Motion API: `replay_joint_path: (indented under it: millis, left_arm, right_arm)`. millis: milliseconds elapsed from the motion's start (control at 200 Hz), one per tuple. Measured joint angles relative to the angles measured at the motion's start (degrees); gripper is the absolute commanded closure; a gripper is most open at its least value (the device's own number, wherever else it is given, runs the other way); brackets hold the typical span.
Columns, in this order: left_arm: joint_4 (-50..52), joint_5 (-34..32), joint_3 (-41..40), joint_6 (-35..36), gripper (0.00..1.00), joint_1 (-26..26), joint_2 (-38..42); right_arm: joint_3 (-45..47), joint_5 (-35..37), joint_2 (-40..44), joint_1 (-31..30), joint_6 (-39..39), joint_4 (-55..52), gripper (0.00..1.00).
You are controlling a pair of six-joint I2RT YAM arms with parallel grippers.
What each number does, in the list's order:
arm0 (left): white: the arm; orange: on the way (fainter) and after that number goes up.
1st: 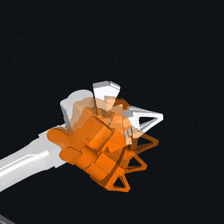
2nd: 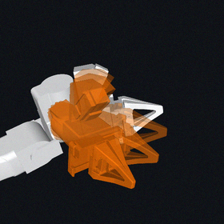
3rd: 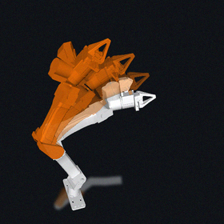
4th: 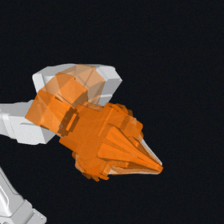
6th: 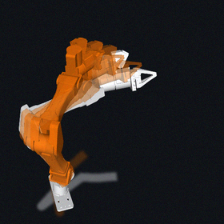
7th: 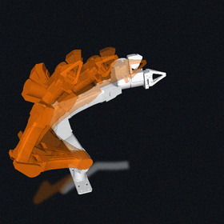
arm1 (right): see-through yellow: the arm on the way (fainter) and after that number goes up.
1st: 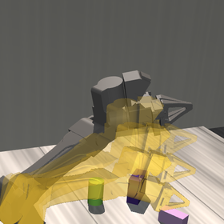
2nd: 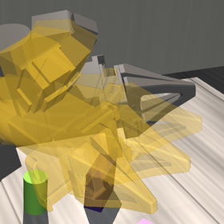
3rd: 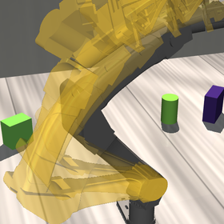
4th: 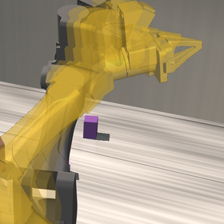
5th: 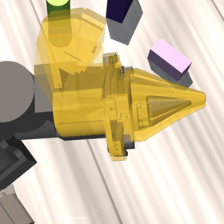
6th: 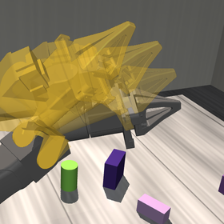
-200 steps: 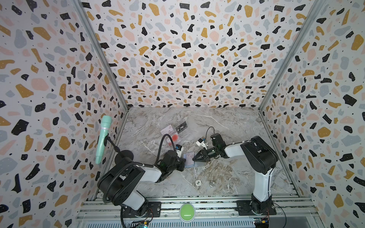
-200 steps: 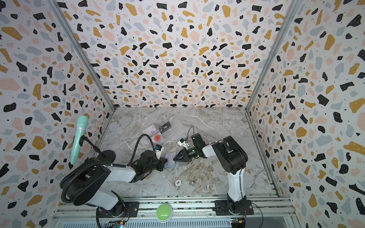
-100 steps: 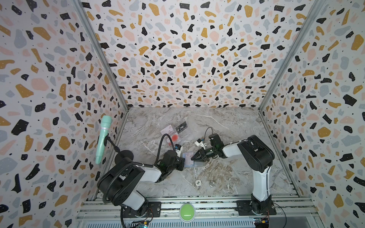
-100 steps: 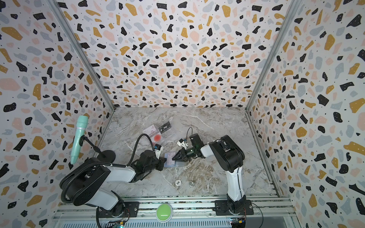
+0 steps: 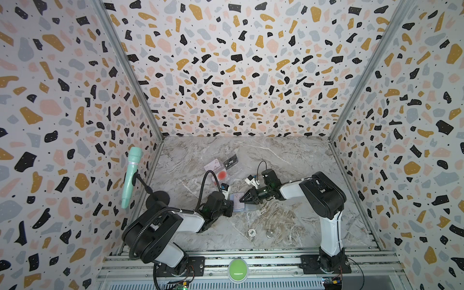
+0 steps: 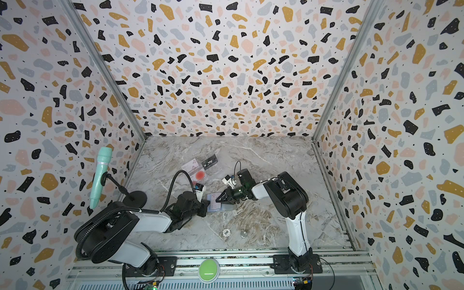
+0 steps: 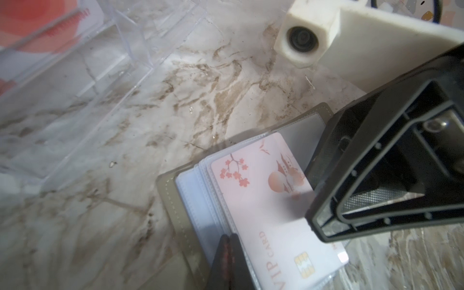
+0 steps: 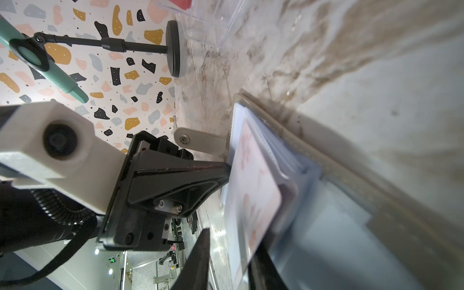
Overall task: Take the credit cards out of the card holder
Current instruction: Take out the credit card from the card slot.
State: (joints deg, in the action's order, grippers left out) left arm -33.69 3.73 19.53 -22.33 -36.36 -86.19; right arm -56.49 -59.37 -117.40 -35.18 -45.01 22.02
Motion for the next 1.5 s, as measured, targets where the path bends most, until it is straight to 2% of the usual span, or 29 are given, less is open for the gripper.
replay_joint_path:
  millis: [721, 1016, 1502]
  left_arm:
    - [0.17, -1.66, -0.15, -0.28, 1.00, 0.31, 0.26]
    - [0.17, -1.75, -0.15, -0.85, 1.00, 0.31, 0.24]
    - [0.13, -1.49, -0.13, -0.90, 1.00, 0.31, 0.13]
  right_arm:
    - [0.61, 0.46, -2.03, -1.25, -4.15, 8.94, 0.77]
    - [4.09, -2.08, -2.14, -0.96, -6.60, 16.20, 0.80]
    - [7.13, -5.84, -2.10, -0.22, -7.80, 19.56, 0.83]
